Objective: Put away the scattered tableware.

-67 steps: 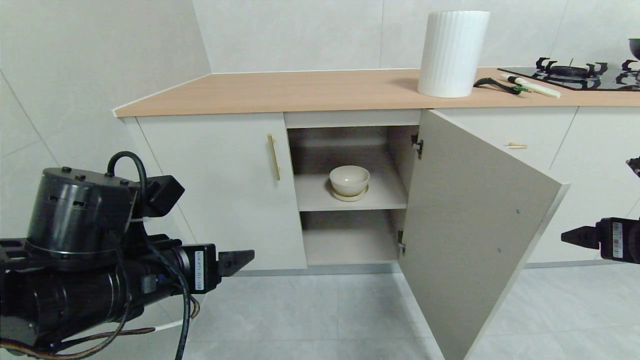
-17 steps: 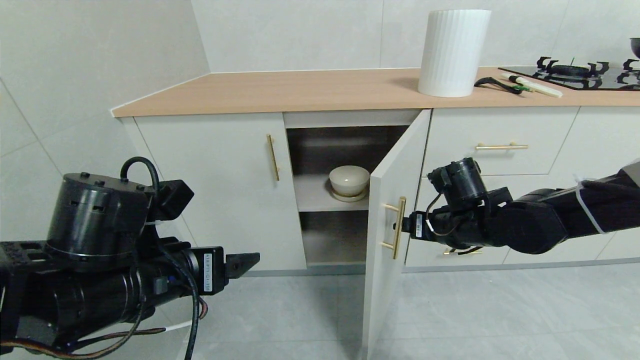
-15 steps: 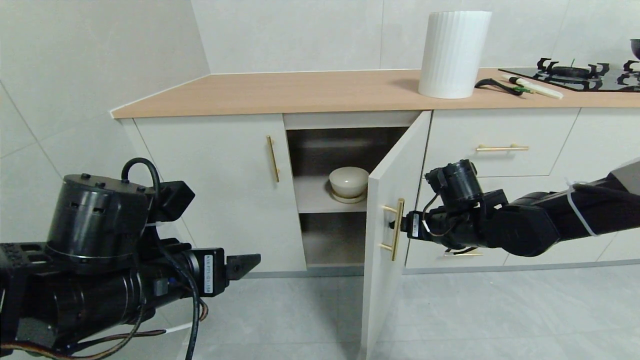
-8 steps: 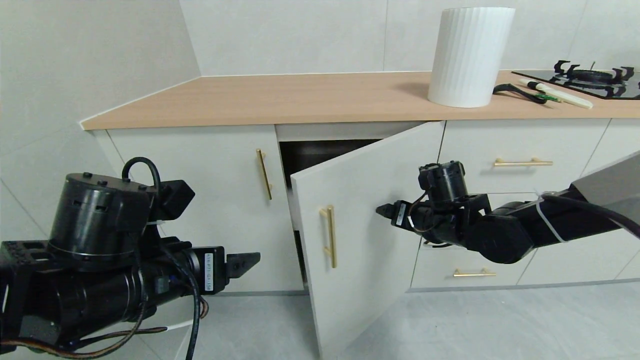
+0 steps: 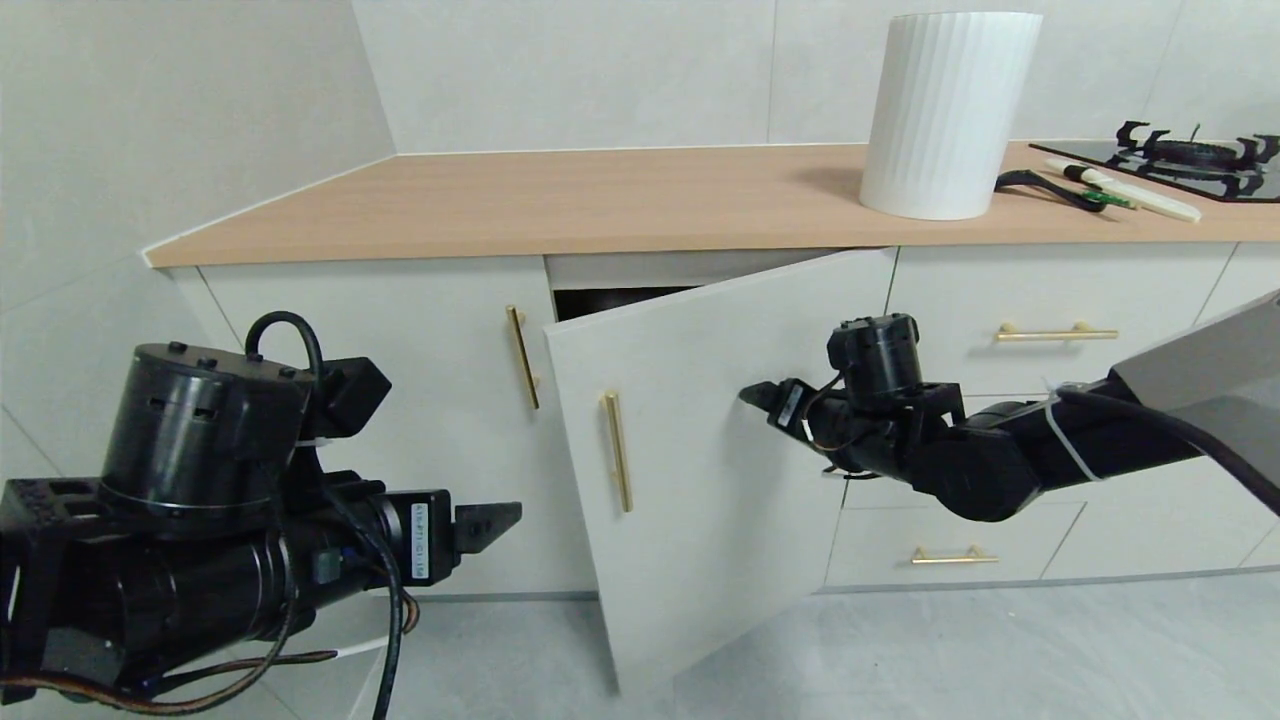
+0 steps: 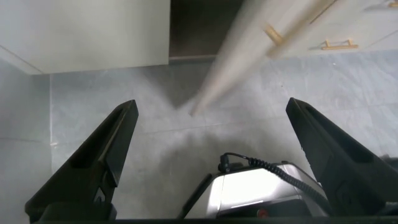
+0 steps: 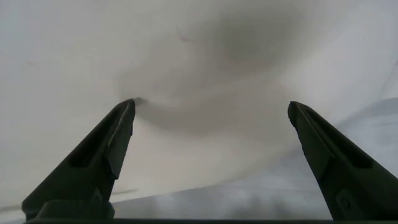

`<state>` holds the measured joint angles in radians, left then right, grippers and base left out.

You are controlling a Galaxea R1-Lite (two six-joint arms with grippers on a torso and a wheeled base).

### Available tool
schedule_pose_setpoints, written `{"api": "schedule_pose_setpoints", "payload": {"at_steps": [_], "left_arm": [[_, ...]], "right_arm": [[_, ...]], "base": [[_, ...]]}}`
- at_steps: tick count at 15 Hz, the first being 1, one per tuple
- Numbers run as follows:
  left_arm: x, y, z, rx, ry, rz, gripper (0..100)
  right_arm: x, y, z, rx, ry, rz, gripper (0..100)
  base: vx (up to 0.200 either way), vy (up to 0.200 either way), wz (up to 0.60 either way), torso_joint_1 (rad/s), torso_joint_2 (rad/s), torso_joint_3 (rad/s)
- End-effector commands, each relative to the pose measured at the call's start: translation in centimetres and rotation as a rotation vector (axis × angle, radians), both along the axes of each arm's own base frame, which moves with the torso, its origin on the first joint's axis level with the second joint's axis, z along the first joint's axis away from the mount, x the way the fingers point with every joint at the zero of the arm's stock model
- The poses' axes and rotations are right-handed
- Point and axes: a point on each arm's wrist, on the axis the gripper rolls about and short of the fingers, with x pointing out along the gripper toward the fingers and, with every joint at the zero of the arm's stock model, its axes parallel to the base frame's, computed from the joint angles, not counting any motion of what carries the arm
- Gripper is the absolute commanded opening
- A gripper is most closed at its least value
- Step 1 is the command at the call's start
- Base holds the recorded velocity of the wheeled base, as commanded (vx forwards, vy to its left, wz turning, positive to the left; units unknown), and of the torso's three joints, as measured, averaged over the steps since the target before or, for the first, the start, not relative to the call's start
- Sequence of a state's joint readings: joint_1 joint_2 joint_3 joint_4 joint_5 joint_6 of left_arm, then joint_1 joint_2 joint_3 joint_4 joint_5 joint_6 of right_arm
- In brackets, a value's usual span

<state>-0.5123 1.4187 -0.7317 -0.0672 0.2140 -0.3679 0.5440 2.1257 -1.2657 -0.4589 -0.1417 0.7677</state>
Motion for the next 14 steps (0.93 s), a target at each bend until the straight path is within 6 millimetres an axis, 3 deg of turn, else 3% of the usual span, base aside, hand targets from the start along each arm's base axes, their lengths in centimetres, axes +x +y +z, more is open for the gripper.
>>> {"api": "schedule_pose_setpoints", "payload": {"at_steps": [1, 6, 14], "left_arm": [[0.0, 0.0, 0.0, 0.000, 0.001, 0.002, 100], [0.1, 0.0, -0.1, 0.001, 0.004, 0.002, 100], [0.1, 0.0, -0.1, 0.002, 0.005, 0.003, 100]], "right_arm": [[1.2, 0.7, -0.3, 0.059, 0.005, -0.021, 100], [4.8, 1.1, -2.3, 0.118, 0.001, -0.153, 100], [7.4, 0.9, -3.9, 0.099, -0.039, -0.282, 100]], "base": [[0.000, 0.000, 0.00, 0.000, 0.00, 0.000], [0.000, 0.000, 0.00, 0.000, 0.00, 0.000], [0.000, 0.000, 0.00, 0.000, 0.00, 0.000]]}}
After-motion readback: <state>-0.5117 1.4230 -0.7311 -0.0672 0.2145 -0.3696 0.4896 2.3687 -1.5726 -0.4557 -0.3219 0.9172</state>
